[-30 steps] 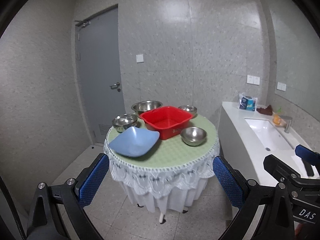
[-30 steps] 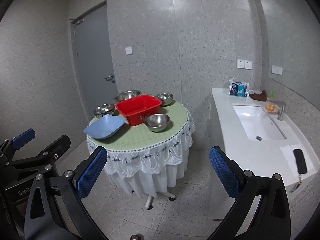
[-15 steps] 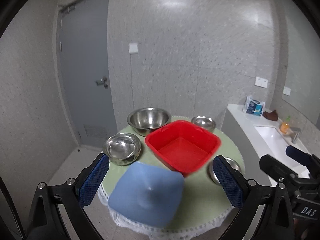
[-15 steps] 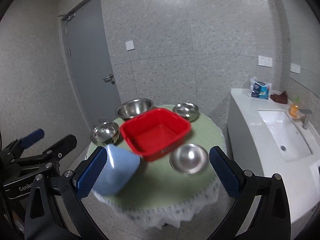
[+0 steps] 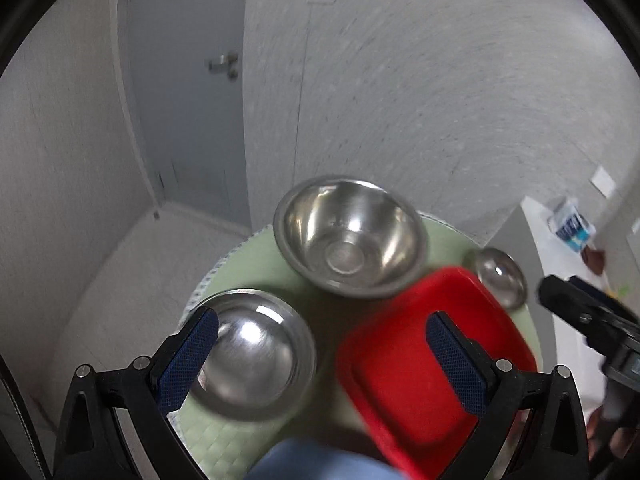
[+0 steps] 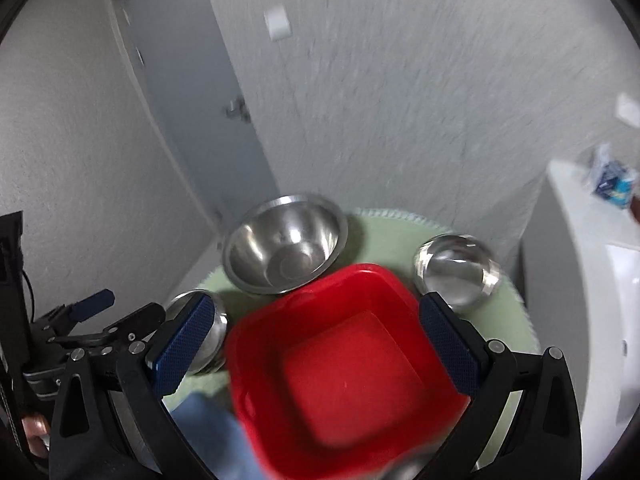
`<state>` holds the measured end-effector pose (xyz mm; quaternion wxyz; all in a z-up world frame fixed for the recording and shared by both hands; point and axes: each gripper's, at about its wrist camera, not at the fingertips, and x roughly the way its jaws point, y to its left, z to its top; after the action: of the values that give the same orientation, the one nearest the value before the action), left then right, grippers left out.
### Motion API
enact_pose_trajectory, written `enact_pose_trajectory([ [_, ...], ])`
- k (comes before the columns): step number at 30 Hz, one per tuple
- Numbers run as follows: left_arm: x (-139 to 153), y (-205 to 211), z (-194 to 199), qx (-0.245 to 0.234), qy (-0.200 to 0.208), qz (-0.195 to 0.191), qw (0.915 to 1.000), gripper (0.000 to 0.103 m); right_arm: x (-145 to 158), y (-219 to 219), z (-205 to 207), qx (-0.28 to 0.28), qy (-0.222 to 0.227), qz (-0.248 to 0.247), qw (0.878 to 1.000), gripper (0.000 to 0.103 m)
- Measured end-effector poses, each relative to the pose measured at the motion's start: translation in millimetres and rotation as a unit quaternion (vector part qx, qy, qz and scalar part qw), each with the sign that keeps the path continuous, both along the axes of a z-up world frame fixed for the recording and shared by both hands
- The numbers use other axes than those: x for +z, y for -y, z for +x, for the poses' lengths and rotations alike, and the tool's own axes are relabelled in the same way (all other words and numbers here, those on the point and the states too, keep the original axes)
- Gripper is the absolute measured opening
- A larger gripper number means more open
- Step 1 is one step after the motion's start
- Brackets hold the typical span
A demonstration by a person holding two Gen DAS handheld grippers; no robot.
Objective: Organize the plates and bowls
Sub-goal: 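Move both tools toward the large steel bowl beside the red basin, then grasp the rim of the large steel bowl with both grippers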
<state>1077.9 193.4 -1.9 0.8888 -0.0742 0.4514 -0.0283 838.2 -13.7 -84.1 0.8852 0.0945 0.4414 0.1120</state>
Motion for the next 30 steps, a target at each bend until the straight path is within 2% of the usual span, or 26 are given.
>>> enact_pose_trajectory([
  [3,-15.6,-0.1,61.6,0.019,-0.033,0.005,0.9993,0.102,-30.7,0.1,68.0,0.02,-0.045,0.008,0.999,0.103],
  [6,-38.4,-3.3,115.4,0.034,-0.069,0.022,0.9968,0.098,-59.2,-2.0,116.3,0.033,-0.078,0.004,0.996,0.103],
  [9,-65.3,-5.0,162.3,0.042,-0.104,0.032,0.9932,0.085,-83.1,-5.6,146.6,0.049,-0.101,-0.003,0.994,0.103],
  [11,-82.4,-2.8,188.4,0.04,-0.127,0.025,0.9908,0.066,-104.6,-9.5,165.4,0.058,-0.122,-0.008,0.991,0.102],
  [14,-101.6,-7.0,221.0,0.043,-0.15,0.028,0.9873,0.059,-131.4,-11.3,179.0,0.075,-0.153,0.003,0.985,0.082],
  [15,-106.5,-3.2,224.6,0.042,-0.154,0.029,0.9868,0.054,-138.8,-11.6,181.9,0.081,-0.162,0.002,0.983,0.073],
  [16,-111.7,1.6,230.4,0.039,-0.158,0.03,0.9862,0.043,-142.6,-12.3,183.5,0.084,-0.165,0.004,0.983,0.063],
  [17,-117.4,3.1,240.7,0.036,-0.162,0.037,0.9854,0.04,-146.6,-12.5,184.5,0.094,-0.169,0.011,0.981,0.059],
  [19,-122.1,4.9,252.7,0.034,-0.156,0.052,0.9859,0.037,-150.5,-15.3,185.1,0.113,-0.173,0.018,0.978,0.036],
  [20,-123.3,3.9,257.2,0.036,-0.15,0.058,0.9864,0.032,-151.8,-18.4,186.4,0.118,-0.173,0.017,0.978,0.032],
  [23,-124.2,4.7,266.9,0.043,-0.133,0.05,0.9889,0.027,-144.2,-21.5,185.5,0.122,-0.145,0.013,0.982,0.032],
  [26,-117.6,-2.6,278.1,0.052,-0.106,0.036,0.9923,0.028,-130.9,-25.2,182.8,0.124,-0.124,0.018,0.984,0.032],
  [30,-101.8,-5.3,265.7,0.057,-0.065,0.033,0.9957,0.028,-102.0,-30.5,172.3,0.126,-0.087,0.022,0.988,0.032],
])
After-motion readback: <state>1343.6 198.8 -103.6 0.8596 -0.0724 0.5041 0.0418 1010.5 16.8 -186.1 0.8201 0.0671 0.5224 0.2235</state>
